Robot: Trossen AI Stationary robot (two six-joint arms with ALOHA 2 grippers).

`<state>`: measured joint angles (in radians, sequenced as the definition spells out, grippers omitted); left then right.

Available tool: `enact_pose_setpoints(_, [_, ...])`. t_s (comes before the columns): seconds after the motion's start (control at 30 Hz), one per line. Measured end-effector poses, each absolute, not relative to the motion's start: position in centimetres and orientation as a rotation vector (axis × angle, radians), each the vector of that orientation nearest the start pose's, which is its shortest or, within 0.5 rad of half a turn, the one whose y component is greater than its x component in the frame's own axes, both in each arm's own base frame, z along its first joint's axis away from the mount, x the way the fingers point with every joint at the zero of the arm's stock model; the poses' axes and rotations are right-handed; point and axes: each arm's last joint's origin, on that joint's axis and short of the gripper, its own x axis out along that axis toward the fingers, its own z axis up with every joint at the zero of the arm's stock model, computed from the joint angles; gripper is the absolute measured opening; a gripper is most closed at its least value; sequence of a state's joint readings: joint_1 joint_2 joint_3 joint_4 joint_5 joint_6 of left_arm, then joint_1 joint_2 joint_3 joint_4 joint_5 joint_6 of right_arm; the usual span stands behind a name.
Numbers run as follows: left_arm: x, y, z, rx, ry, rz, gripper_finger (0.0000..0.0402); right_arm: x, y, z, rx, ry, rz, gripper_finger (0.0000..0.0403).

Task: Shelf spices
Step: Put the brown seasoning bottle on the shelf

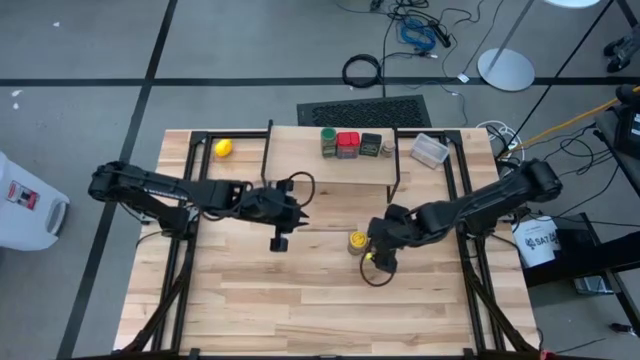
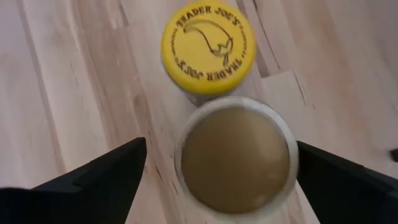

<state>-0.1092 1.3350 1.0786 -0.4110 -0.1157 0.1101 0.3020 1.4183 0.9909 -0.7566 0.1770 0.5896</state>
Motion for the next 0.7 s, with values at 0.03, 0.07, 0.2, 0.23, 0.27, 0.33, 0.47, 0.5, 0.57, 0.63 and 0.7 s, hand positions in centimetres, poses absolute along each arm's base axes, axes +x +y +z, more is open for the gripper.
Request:
enact_pose_setpoints(0.03, [28.5, -2.9, 29.6, 0.184, 0.663, -0.026, 0.0086, 25.6, 7.3, 22.6, 0.245, 1.131, -0.233, 0.0382])
enact_pose_setpoints(0.07, [28.5, -2.9, 29.6, 0.187, 0.663, -0.022, 0.0086, 25.8, 7.2, 22.4, 0.247, 1.135, -0.239, 0.0382])
enact_pose_setpoints(0.2, [28.5, -3.1, 29.6, 0.192, 0.662, -0.018, 0.0086, 26.6, 6.8, 21.0, 0.223, 1.183, -0.262, 0.0382])
enact_pose_setpoints(0.23, [28.5, -3.1, 29.6, 0.192, 0.662, -0.018, 0.0086, 26.7, 6.7, 20.8, 0.216, 1.190, -0.262, 0.0381])
enact_pose_setpoints(0.27, [28.5, -3.1, 29.6, 0.191, 0.662, -0.018, 0.0086, 26.8, 6.7, 20.6, 0.212, 1.199, -0.262, 0.0381])
enact_pose_setpoints(0.33, [28.5, -3.0, 29.6, 0.191, 0.662, -0.017, 0.0086, 27.0, 6.6, 20.2, 0.221, 1.223, -0.251, 0.0378])
enact_pose_setpoints(0.47, [28.5, -3.0, 29.6, 0.167, 0.663, -0.008, 0.0086, 27.0, 6.5, 20.3, 0.243, 1.230, -0.240, 0.0363])
enact_pose_setpoints(0.5, [28.5, -3.0, 29.6, 0.167, 0.662, -0.008, 0.0086, 26.9, 6.5, 20.4, 0.246, 1.230, -0.241, 0.0354])
enact_pose_setpoints(0.57, [28.5, -3.1, 29.6, 0.167, 0.662, -0.011, 0.0086, 26.8, 6.4, 20.8, 0.254, 1.214, -0.238, 0.0332])
enact_pose_setpoints(0.63, [28.5, -3.2, 29.6, 0.167, 0.661, -0.015, 0.0091, 26.6, 6.4, 21.1, 0.259, 1.206, -0.236, 0.0304])
enact_pose_setpoints(0.7, [28.7, -3.3, 29.6, 0.161, 0.648, -0.015, 0.0102, 26.4, 6.4, 21.3, 0.262, 1.201, -0.235, 0.0275])
